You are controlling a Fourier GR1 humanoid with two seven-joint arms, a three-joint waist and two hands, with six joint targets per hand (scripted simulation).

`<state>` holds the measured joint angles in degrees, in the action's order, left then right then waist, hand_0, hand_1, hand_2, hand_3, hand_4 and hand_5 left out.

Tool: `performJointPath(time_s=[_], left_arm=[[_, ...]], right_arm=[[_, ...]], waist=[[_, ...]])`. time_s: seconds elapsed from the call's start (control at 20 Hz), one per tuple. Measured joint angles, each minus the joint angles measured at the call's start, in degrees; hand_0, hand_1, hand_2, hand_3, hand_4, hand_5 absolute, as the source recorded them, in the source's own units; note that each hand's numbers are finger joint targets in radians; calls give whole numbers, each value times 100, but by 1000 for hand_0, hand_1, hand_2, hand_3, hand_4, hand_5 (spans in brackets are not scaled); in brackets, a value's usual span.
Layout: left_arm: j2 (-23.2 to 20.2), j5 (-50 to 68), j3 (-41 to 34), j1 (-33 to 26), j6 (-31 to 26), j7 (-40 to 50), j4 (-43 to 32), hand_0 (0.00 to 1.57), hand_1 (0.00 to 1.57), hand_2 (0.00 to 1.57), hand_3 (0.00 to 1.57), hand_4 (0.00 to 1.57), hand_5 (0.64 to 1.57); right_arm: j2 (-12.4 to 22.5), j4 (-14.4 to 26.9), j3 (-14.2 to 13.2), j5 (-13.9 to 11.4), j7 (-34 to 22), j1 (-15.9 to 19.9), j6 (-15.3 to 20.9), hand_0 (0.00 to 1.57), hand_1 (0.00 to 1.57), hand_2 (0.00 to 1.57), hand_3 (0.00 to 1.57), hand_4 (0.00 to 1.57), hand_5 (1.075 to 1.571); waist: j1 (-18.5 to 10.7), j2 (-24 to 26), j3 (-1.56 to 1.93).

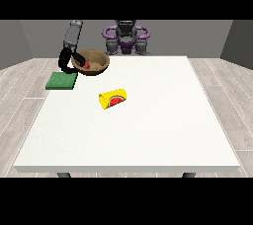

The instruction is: Pick the cup and pour the ball into the bowl, then pick the bowl and place it on the pad

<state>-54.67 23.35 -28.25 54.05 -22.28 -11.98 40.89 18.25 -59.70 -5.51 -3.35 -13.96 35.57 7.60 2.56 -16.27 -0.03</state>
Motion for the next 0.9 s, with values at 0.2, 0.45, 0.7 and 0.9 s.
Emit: performJointPath(time_s=[0.2,0.45,0.7,0.9], left_arm=[[87,-25,33,-62,137,-98,146,0,0,0,0,0,1531],[-41,69,-9,-20,158,17,363,0,0,0,0,0,1534],[-106,150,-23,-25,160,62,624,0,0,0,0,149,1535],[-152,218,9,141,338,275,944,0,0,0,0,129,1533]], right_arm=[[389,302,-225,55,325,60,-301,1571,1571,1571,1571,1305,1533],[1026,852,-757,336,985,99,-811,1571,1571,1571,1174,1287,1534],[1367,1439,-1184,620,1452,198,-1180,1571,1571,1571,866,1291,1541],[1577,1893,-1357,638,1815,413,-1259,1571,1571,1571,388,1297,1547]], waist=[[19,-116,6],[-1,-346,10],[-123,-563,12],[-204,-787,15]])
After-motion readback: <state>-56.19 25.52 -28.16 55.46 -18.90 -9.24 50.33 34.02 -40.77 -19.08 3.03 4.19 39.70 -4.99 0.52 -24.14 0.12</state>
